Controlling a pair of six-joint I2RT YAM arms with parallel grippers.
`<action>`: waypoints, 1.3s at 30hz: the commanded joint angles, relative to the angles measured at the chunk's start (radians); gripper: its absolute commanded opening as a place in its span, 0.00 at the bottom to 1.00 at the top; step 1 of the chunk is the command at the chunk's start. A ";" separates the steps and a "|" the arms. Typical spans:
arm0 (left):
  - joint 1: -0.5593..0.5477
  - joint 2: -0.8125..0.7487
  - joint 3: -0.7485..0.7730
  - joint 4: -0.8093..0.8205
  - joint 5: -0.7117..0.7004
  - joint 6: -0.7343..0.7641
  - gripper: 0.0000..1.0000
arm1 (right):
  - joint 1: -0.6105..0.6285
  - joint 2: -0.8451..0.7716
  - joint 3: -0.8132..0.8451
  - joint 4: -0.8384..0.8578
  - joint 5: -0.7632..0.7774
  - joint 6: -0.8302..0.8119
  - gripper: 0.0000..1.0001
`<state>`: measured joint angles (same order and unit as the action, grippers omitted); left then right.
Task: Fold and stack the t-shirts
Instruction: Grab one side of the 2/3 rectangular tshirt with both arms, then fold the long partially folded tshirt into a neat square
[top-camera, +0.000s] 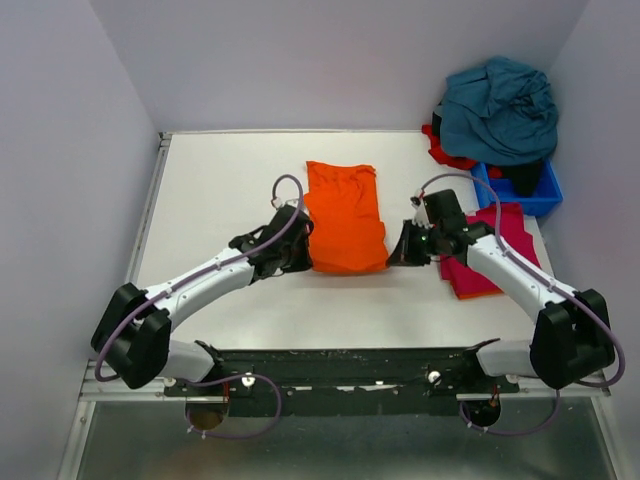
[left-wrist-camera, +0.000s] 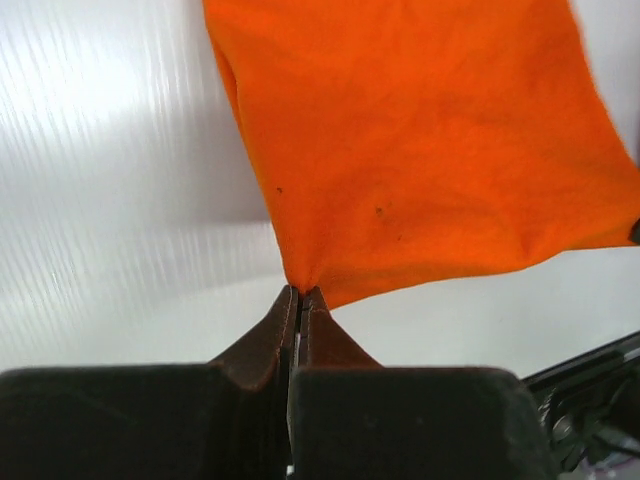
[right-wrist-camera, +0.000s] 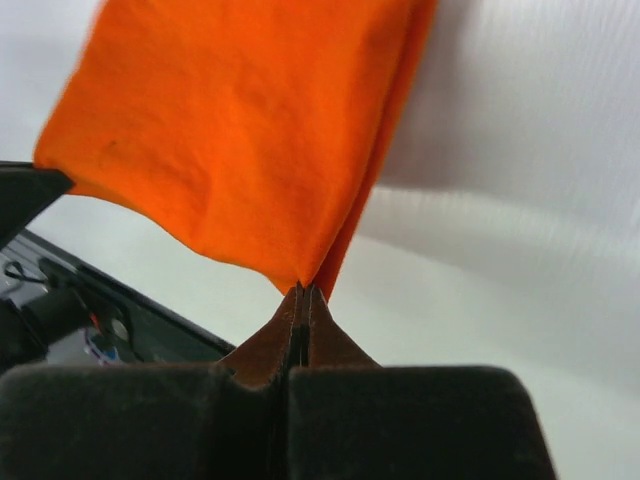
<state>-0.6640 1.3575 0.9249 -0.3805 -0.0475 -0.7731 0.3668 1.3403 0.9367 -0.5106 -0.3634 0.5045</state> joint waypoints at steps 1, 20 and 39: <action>-0.089 -0.099 -0.099 -0.092 -0.034 -0.081 0.00 | 0.006 -0.122 -0.139 -0.051 -0.066 0.008 0.01; -0.005 -0.112 0.145 -0.213 -0.138 0.007 0.00 | -0.009 -0.006 0.174 -0.144 0.133 -0.040 0.01; 0.257 0.518 0.672 -0.150 -0.032 0.158 0.00 | -0.129 0.603 0.700 -0.152 0.129 -0.035 0.01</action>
<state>-0.4412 1.7878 1.4937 -0.5320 -0.1036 -0.6559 0.2695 1.8790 1.5417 -0.6296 -0.2771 0.4805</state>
